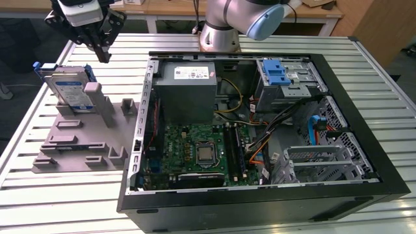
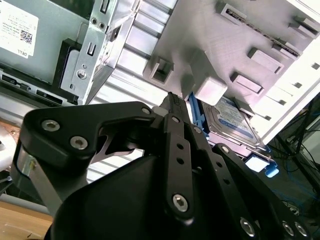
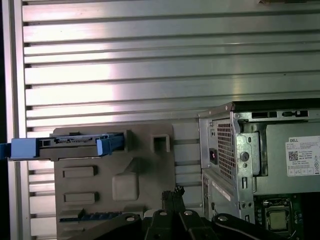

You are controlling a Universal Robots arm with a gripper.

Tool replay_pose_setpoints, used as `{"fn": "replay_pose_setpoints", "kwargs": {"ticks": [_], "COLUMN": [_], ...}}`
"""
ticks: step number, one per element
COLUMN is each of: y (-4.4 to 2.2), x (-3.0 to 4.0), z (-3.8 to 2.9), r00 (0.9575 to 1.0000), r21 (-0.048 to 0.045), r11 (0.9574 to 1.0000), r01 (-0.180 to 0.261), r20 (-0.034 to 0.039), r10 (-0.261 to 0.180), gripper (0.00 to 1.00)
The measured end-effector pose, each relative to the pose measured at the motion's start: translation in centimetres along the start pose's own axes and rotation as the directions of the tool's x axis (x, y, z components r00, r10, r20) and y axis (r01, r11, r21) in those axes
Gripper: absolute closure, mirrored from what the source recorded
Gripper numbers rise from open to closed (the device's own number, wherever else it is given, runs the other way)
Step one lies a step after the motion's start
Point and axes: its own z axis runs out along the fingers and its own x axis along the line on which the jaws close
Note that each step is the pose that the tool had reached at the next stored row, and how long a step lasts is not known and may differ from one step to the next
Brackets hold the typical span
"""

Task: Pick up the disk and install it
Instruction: 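Reach for the disk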

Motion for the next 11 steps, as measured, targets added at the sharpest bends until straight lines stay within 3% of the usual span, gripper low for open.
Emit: {"fn": "replay_pose_setpoints", "kwargs": {"ticks": [5,11], "y": [-0.02,0.03], "x": [0.54,1.67], "z": [-0.02,0.00], "r00": [1.0000,1.0000], "r21": [0.0002,0.0002], "r11": [1.0000,1.0000], "r01": [0.000,0.000], "r20": [-0.0002,-0.0002], "r10": [0.000,0.000], "gripper": [0.89,0.89]}}
